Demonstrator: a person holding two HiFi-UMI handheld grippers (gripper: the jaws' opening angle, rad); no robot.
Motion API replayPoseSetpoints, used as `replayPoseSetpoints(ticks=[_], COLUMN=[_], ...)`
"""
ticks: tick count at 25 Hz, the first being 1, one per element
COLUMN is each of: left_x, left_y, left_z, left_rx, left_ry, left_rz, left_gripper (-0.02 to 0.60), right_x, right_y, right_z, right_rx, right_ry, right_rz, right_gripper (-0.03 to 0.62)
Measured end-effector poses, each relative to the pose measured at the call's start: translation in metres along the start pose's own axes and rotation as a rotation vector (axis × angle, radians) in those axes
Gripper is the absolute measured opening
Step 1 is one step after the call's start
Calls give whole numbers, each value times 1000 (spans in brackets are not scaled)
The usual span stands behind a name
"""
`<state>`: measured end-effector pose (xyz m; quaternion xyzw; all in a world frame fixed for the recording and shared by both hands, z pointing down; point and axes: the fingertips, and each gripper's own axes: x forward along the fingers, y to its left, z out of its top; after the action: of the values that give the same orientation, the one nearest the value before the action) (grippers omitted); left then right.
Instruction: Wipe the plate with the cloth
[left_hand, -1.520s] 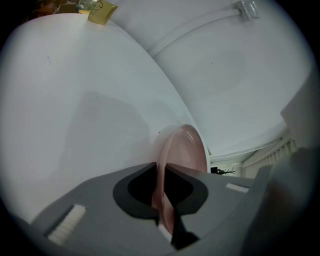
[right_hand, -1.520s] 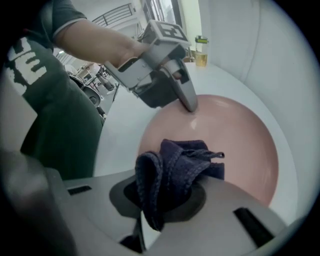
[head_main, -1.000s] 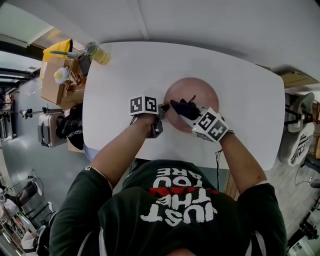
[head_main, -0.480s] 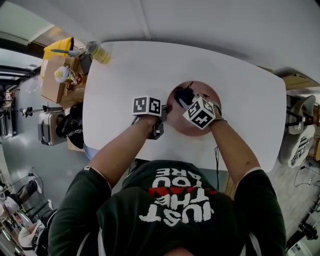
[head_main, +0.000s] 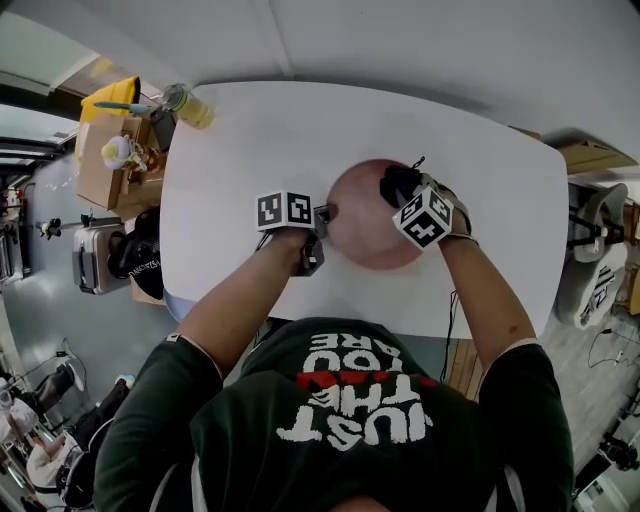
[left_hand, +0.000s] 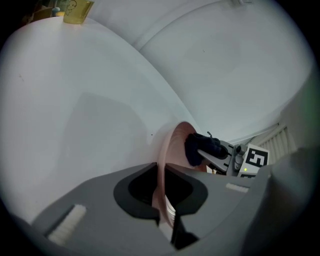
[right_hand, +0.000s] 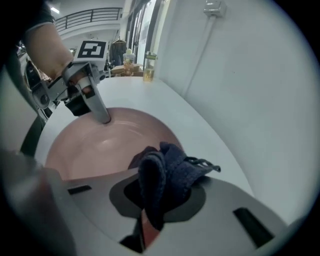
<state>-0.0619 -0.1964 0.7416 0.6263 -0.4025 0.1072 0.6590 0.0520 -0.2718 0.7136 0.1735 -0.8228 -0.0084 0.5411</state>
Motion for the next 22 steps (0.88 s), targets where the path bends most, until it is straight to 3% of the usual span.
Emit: replayPoseSetpoints(ticks=[6, 12, 22], left_x=[0, -1, -2], left_y=[4, 5, 6], left_z=[4, 7, 5], left_rx=[-39, -44, -20], left_ry=[-39, -65, -67], left_rz=[0, 13, 31], left_gripper=[26, 28, 29], right_x=[-19, -38, -37], right_y=[21, 65, 149], right_z=[-35, -55, -16], right_rx=[-65, -102, -169], right_ry=[102, 126, 42], right_rz=[63, 152, 251], right_gripper=[29, 29, 29])
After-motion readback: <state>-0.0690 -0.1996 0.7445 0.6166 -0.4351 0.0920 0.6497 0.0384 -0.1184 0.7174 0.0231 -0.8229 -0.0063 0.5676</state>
